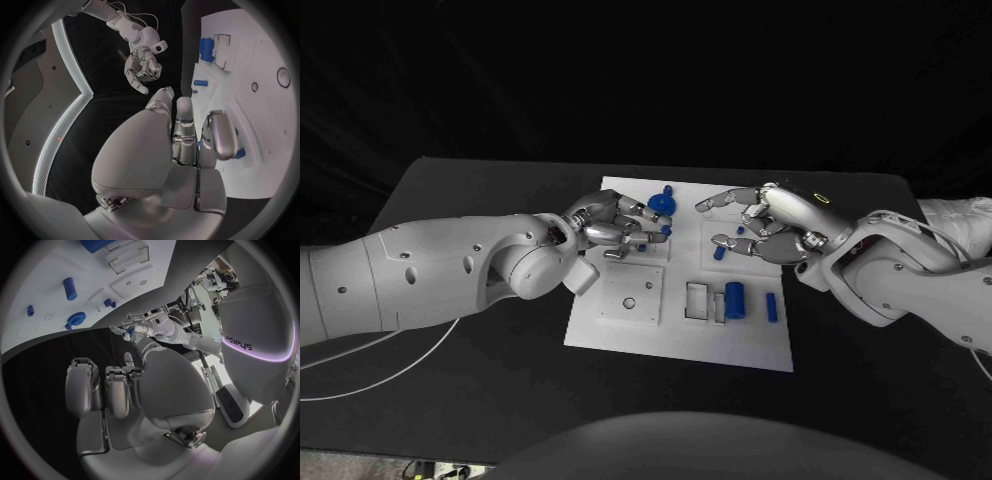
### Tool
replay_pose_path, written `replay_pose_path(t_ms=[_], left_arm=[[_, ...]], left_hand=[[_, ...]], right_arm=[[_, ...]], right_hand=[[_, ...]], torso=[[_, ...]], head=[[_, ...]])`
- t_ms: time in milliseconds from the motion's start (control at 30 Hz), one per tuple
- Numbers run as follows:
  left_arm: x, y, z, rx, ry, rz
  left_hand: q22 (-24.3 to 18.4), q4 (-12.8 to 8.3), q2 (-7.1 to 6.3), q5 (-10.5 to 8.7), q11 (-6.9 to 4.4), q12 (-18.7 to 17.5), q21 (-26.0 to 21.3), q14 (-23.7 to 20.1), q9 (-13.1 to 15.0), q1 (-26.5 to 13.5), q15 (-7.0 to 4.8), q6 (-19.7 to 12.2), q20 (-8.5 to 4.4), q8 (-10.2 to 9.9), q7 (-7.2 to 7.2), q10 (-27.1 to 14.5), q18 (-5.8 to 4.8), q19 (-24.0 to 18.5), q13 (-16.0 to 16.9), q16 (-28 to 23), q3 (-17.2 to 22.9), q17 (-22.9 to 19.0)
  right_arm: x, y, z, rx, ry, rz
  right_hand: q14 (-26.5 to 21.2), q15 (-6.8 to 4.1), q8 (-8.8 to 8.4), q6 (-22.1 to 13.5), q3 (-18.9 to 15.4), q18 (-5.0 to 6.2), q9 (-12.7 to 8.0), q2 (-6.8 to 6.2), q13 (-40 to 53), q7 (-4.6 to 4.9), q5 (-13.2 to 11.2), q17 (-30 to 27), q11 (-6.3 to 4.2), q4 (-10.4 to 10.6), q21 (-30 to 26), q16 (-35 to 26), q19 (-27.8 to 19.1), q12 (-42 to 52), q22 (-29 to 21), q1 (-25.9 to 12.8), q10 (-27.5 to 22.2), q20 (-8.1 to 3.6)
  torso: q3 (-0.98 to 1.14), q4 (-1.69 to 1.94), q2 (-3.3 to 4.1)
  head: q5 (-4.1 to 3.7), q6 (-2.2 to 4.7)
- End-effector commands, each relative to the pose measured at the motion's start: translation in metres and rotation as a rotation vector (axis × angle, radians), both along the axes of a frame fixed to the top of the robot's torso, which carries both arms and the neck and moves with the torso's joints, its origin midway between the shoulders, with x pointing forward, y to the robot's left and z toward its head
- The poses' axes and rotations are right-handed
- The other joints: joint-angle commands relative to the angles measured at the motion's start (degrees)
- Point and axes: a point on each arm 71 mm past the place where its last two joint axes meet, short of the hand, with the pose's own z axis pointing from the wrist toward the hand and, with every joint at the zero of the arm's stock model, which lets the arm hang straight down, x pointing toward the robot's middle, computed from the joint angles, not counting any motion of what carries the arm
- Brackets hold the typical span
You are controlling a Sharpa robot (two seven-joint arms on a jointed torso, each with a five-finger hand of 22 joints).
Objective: Assemble the parts on the task board
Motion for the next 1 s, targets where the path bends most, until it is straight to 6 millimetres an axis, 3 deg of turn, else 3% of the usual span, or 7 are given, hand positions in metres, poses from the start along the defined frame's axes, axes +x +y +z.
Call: replay_pose_path(t_ms=[33, 200, 467, 567, 800, 1000], left_arm=[[0.002, 0.003, 0.004, 0.017, -0.049, 0.024], [0.005, 0.011, 0.006, 0.069, -0.099, 0.054], [0.022, 0.027, 0.027, 0.217, -0.236, 0.069], [0.029, 0.034, 0.031, 0.25, -0.255, 0.084], [0.044, 0.045, 0.03, 0.308, -0.252, 0.115], [0.054, 0.048, 0.026, 0.333, -0.238, 0.123]], left_hand=[[10.5, -0.1, -0.03, 0.34, 0.1, 0.4, 0.1, 0.2, 0.7, 0.5, 0.3, -0.1, 0.16, 0.2, 0.38, 0.4, 0.35, 0.1, -0.1, 0.2, -0.3, 0.1], [10.6, 0.0, -0.12, 0.97, 0.27, 0.4, 0.3, 0.5, 0.7, 0.7, 0.36, -0.2, 0.2, 0.2, 0.5, 0.6, 0.3, 0.2, -0.2, 0.4, -0.4, 0.5], [10.6, 0.2, -0.34, 1.03, 0.36, 0.7, 0.4, 0.7, 0.8, 0.8, 0.46, -0.2, 0.28, 0.2, 0.6, 1.4, 0.29, 0.3, -0.3, 0.4, -0.5, 0.6], [10.6, 0.3, -0.38, 0.82, 0.26, 0.6, 0.4, 0.7, 0.8, 0.8, 0.45, -0.3, 0.29, 0.2, 0.51, 1.4, 0.29, 0.3, -0.4, 0.4, -0.6, 0.5], [10.5, 0.5, -0.31, 0.12, 0.04, 0.4, 0.1, 0.4, 0.7, 1.1, 0.36, -0.8, 0.27, -0.1, 0.31, 1.0, 0.36, 0.1, -0.5, 0.1, -0.5, -0.1], [10.5, 1.2, -0.23, -0.68, -0.22, 2.6, 0.0, 0.1, 0.8, 1.3, 0.2, -1.2, 0.14, -0.4, 0.03, 4.0, 0.38, 0.0, 0.3, 0.0, -0.6, -0.3]], right_arm=[[0.0, -0.003, 0.0, 0.016, 0.02, -0.008], [0.002, -0.01, -0.002, 0.003, 0.041, -0.024], [0.007, -0.015, -0.005, -0.02, 0.064, -0.043], [0.009, -0.016, -0.007, -0.028, 0.074, -0.047], [0.01, -0.016, -0.015, -0.047, 0.106, -0.053], [0.011, -0.016, -0.02, -0.056, 0.126, -0.055]], right_hand=[[6.1, -0.14, -0.25, 0.2, 0.1, -0.13, 0.1, 0.36, 15.1, 0.21, 0.1, 15.1, -0.43, 0.0, 0.1, 0.2, 0.0, 0.2, 11.2, 0.4, 6.1, -0.26], [6.1, -0.16, -0.22, 0.6, 0.1, -0.15, 0.2, 0.45, 15.1, 0.36, 0.0, 15.1, -0.42, 0.0, 0.1, 0.2, 0.1, 0.2, 11.3, 0.3, 6.1, -0.31], [6.1, -0.17, -0.19, 1.0, 0.2, -0.18, 0.3, 0.54, 15.1, 0.44, -0.1, 15.1, -0.4, 0.1, 0.2, 0.2, 0.1, 0.2, 11.3, 0.3, 6.1, -0.33], [6.1, -0.17, -0.17, 1.1, 0.2, -0.2, 0.3, 0.55, 15.1, 0.47, -0.1, 15.1, -0.39, 0.1, 0.3, 0.2, 0.2, 0.2, 11.3, 0.3, 6.1, -0.34], [6.1, -0.17, -0.14, 1.4, 0.2, -0.2, 0.4, 0.62, 15.1, 0.53, -0.2, 15.1, -0.38, 0.1, 0.3, 0.2, 0.2, 0.2, 11.3, 0.3, 6.1, -0.35], [6.1, -0.17, -0.11, 1.5, 0.3, -0.21, 0.5, 0.64, 15.1, 0.57, -0.2, 15.1, -0.37, 0.1, 0.3, 0.2, 0.2, 0.2, 11.3, 0.3, 6.1, -0.36]], torso=[[0.05, -0.17, 0.03], [-0.08, -0.03, 0.09], [0.05, -0.07, 0.09], [0.05, -0.24, 0.1], [-0.08, -0.12, 0.5], [-0.09, -0.2, 0.84]], head=[[0.06, 0.0], [-0.44, 0.0], [-0.43, 0.0], [-0.16, 0.0], [-0.23, 0.0], [0.11, 0.0]])
